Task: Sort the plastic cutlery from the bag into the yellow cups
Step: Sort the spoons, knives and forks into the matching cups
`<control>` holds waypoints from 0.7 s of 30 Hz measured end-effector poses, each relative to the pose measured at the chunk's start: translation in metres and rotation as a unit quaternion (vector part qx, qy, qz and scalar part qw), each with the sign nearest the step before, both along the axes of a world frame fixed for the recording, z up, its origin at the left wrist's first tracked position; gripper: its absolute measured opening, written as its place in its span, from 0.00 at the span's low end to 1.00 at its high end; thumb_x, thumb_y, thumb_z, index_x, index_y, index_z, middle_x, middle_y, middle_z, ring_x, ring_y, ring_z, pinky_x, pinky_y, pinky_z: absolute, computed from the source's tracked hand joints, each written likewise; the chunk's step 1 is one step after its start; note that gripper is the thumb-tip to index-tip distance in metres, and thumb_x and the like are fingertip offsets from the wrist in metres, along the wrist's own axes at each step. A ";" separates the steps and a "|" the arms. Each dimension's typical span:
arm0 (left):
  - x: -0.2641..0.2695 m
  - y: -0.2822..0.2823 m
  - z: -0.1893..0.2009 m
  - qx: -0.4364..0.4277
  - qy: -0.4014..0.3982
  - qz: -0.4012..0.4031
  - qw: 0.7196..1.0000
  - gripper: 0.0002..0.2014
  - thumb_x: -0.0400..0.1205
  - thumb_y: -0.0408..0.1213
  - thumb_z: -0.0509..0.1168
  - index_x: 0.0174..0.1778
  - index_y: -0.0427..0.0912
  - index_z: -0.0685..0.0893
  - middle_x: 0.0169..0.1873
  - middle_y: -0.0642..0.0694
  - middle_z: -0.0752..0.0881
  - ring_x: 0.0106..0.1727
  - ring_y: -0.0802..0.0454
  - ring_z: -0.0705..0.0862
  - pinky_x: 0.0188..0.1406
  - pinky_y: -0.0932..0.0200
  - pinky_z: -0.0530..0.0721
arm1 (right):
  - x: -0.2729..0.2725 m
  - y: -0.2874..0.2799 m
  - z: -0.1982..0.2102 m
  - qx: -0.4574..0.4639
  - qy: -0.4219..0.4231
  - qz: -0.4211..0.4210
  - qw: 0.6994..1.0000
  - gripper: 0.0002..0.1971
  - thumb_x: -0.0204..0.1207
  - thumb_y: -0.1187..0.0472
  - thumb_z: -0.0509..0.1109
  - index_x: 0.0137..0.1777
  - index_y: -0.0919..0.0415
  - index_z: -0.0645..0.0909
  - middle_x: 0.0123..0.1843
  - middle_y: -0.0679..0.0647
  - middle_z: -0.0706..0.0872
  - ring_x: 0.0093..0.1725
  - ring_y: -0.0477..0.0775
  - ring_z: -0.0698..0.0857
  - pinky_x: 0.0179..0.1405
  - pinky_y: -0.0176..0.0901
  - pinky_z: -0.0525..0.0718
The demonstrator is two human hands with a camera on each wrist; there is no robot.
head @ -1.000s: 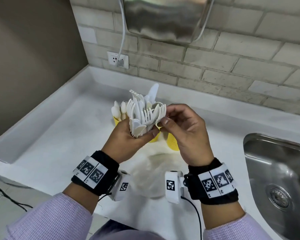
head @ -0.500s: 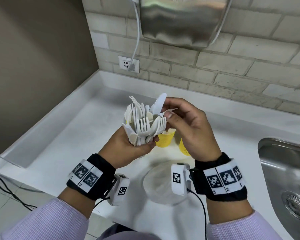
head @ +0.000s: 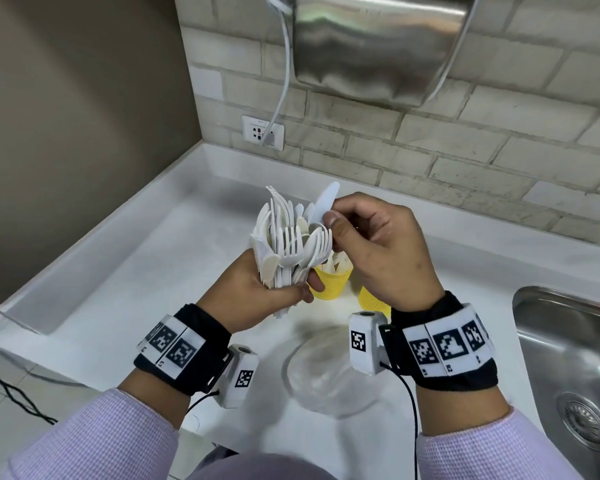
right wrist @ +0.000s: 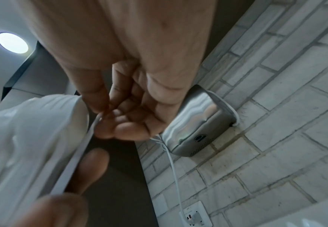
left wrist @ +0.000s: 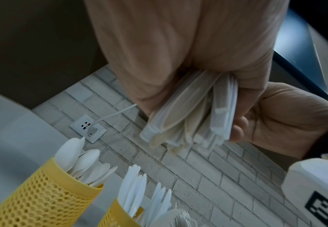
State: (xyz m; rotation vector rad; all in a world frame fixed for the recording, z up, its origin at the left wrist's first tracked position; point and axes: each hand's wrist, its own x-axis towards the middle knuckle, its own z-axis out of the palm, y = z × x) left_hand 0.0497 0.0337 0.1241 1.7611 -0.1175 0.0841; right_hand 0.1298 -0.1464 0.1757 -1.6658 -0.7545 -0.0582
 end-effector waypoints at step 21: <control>0.008 0.000 0.005 -0.001 0.035 0.005 0.999 0.13 0.79 0.22 0.68 0.50 0.44 0.89 0.42 0.44 0.93 0.37 0.46 0.89 0.43 0.55 0.87 | -0.001 0.010 0.020 0.014 0.069 -0.025 0.997 0.05 0.82 0.61 0.75 0.45 0.62 0.88 0.27 0.67 0.80 0.25 0.47 0.75 0.26 0.34 0.74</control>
